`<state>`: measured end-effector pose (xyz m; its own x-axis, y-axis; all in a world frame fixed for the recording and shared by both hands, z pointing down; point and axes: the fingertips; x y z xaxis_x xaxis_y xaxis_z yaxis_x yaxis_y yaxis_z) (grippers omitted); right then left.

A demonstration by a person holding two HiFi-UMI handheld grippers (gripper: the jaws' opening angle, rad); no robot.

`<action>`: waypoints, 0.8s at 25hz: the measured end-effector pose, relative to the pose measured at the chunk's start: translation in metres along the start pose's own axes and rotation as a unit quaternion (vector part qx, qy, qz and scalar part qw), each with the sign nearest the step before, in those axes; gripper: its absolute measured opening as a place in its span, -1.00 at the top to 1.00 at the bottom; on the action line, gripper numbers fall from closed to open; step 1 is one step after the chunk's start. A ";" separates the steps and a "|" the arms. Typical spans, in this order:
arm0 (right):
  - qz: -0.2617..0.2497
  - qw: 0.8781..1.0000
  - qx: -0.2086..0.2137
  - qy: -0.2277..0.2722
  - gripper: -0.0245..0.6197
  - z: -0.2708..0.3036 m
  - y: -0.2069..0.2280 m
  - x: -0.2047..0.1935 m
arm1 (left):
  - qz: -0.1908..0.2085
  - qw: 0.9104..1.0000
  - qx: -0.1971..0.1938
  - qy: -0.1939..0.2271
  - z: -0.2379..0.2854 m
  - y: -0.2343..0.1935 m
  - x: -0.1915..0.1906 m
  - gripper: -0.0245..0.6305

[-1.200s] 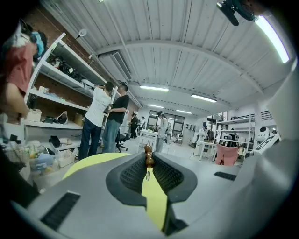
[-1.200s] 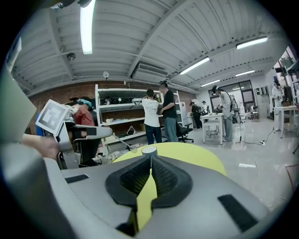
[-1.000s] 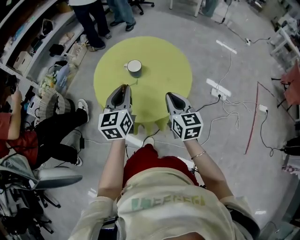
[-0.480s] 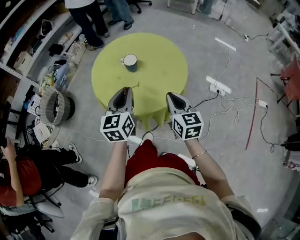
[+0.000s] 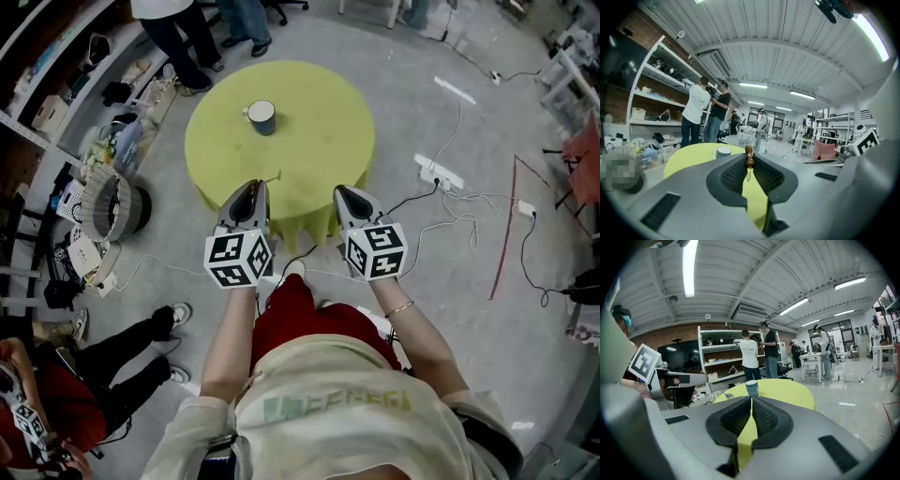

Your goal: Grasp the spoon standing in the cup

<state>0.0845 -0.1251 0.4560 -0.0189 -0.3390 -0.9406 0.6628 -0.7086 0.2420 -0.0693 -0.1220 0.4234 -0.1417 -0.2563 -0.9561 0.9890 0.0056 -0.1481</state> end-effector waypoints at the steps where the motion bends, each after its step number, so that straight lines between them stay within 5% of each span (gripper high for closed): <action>1: 0.000 1.000 0.001 0.000 0.80 -0.003 -0.002 -0.001 | 0.000 1.000 0.001 -0.001 -0.004 0.001 -0.002 0.77; 20: -0.003 1.000 0.009 -0.008 0.80 -0.063 -0.012 -0.029 | -0.001 1.000 0.021 -0.021 -0.065 0.029 -0.049 0.77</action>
<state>0.1242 -0.0683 0.4658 -0.0359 -0.3443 -0.9382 0.6483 -0.7224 0.2403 -0.0365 -0.0470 0.4494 -0.1435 -0.2974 -0.9439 0.9896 -0.0365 -0.1389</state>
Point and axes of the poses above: the fingertips, and each gripper's own axes: z forward along the fingers, y to its right, x out of its top, and after that the axes turned 15 degrees about x, right-handed
